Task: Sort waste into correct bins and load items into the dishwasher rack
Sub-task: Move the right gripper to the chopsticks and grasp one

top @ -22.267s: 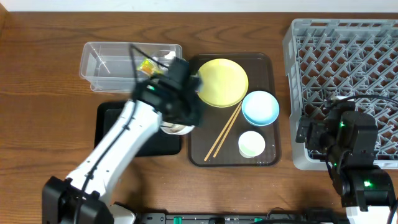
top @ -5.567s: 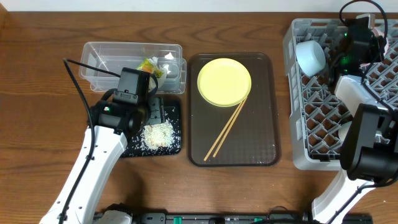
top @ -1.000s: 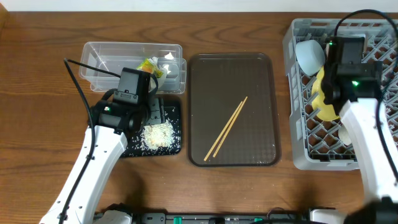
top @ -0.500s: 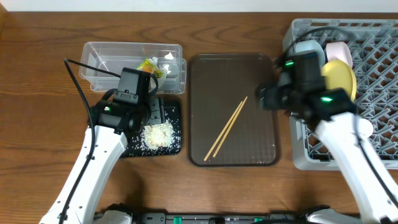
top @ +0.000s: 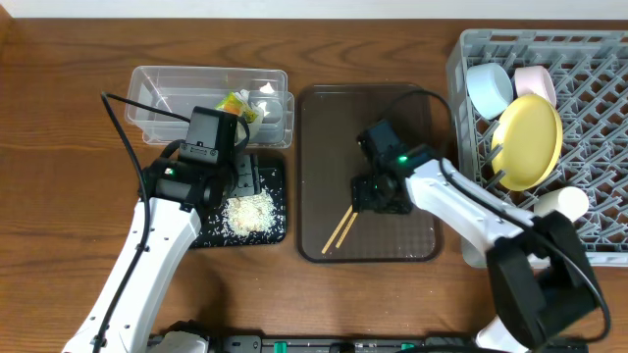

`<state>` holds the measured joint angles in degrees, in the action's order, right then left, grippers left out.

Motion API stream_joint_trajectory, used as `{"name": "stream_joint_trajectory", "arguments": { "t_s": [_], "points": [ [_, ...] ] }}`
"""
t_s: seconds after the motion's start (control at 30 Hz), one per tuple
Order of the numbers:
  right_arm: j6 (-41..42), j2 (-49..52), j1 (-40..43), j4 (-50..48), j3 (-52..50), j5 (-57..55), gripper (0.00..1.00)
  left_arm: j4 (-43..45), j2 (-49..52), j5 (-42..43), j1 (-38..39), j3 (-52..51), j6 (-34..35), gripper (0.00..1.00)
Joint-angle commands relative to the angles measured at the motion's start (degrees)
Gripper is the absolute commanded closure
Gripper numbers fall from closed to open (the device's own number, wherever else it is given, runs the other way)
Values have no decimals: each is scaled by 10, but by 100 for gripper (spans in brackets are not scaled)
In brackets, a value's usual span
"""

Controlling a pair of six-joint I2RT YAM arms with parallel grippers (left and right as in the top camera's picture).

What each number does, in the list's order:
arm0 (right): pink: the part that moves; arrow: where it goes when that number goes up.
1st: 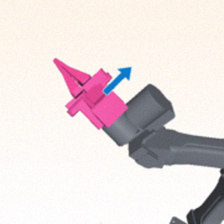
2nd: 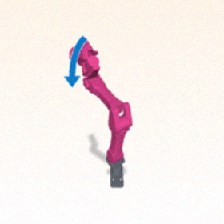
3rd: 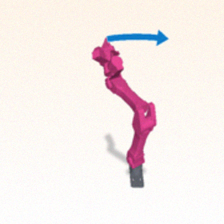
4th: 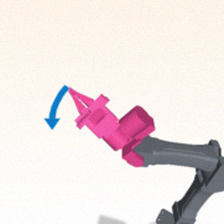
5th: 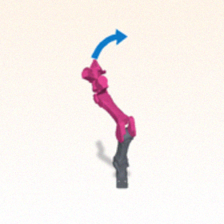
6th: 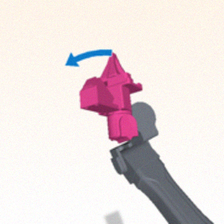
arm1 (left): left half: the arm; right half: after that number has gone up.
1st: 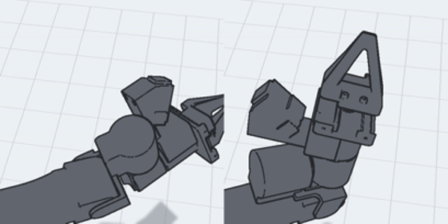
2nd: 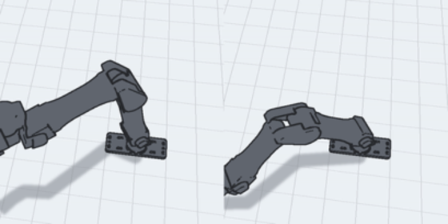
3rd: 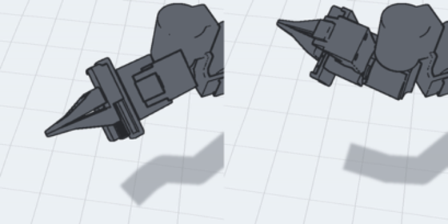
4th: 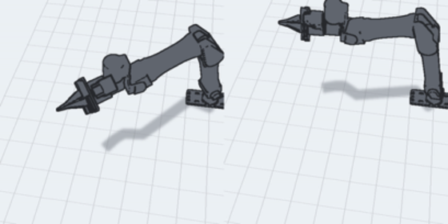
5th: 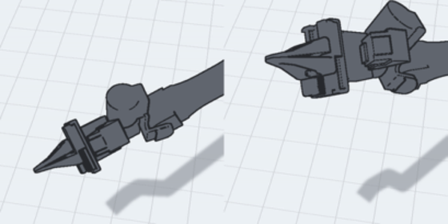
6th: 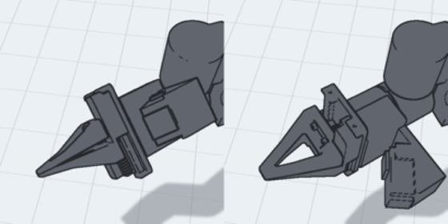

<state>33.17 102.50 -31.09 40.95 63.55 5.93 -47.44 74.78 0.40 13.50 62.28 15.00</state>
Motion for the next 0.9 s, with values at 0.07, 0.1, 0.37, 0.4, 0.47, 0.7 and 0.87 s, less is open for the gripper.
{"name": "stream_joint_trajectory", "arguments": {
  "t_s": [0.07,0.1,0.37,0.4,0.47,0.7,0.87],
  "points": [
    [42,37,-12,-15,-3,-21,34,-1,1,-9,-2,-2,1,30],
    [48,40,-12,-14,-3,-25,34,-1,1,-9,-2,-2,1,30],
    [56,40,-12,-10,-3,-46,35,-1,1,-9,-2,-2,1,30],
    [56,40,-12,-9,-3,-46,36,-1,1,-9,-2,-2,1,30],
    [56,40,-12,-5,-3,-46,42,-1,1,-9,-2,-2,1,30],
    [72,40,-12,21,-3,-67,46,-1,1,-9,-2,-2,1,30],
    [73,40,-12,31,-3,-72,60,-1,1,-9,-2,-2,1,30]
  ]
}}
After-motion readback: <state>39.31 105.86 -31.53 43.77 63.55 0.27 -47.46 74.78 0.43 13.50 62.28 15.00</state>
